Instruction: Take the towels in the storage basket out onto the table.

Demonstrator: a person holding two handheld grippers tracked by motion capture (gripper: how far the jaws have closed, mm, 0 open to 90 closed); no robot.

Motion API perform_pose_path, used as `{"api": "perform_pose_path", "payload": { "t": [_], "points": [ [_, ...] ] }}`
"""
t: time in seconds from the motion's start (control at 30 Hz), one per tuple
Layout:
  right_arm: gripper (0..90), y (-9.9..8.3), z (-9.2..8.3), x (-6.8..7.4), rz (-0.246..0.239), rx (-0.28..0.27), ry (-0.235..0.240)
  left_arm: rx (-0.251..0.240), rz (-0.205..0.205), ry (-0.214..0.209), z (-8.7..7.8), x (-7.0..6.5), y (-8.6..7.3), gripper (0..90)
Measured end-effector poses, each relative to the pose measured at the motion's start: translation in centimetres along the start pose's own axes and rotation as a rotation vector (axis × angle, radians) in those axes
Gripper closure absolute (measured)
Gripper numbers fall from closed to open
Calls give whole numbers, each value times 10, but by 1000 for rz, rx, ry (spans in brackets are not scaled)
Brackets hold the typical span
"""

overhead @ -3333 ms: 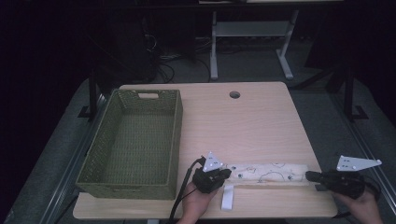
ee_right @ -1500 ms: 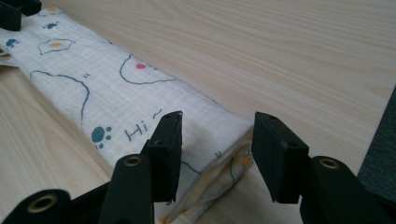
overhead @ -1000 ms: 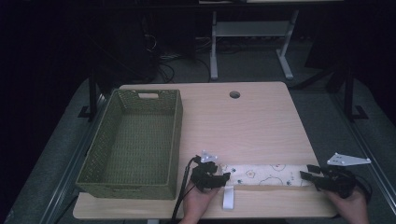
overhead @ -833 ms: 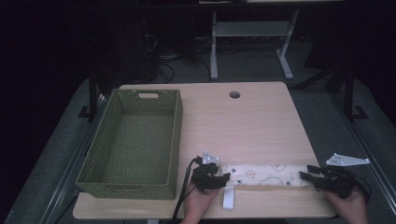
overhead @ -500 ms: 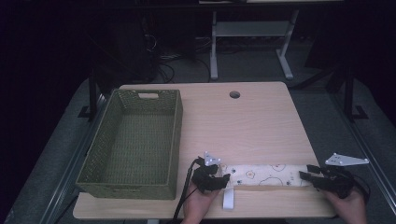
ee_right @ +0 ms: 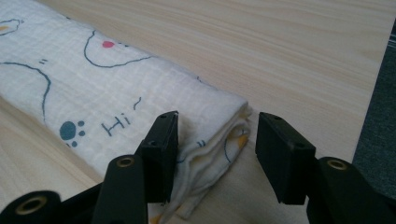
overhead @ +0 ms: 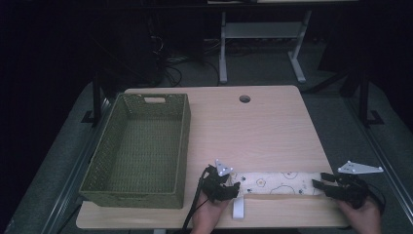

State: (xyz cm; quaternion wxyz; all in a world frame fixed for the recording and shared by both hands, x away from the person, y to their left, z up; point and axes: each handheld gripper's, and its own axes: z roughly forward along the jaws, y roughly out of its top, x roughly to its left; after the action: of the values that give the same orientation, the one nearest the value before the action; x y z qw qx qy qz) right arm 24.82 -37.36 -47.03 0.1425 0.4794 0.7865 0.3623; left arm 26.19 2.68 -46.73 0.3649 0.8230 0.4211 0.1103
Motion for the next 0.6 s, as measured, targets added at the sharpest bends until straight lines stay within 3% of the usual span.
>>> {"api": "perform_pose_path", "payload": {
  "t": [0.07,0.37,0.6],
  "points": [
    [497,0,2,1,-5,5,1,10,24,-12,0,-1,1,512],
    [570,-1,3,4,4,9,3,2,23,-57,3,1,2,701],
    [533,-1,-5,2,36,-2,-10,-4,31,-54,3,0,1,711]
  ]
}}
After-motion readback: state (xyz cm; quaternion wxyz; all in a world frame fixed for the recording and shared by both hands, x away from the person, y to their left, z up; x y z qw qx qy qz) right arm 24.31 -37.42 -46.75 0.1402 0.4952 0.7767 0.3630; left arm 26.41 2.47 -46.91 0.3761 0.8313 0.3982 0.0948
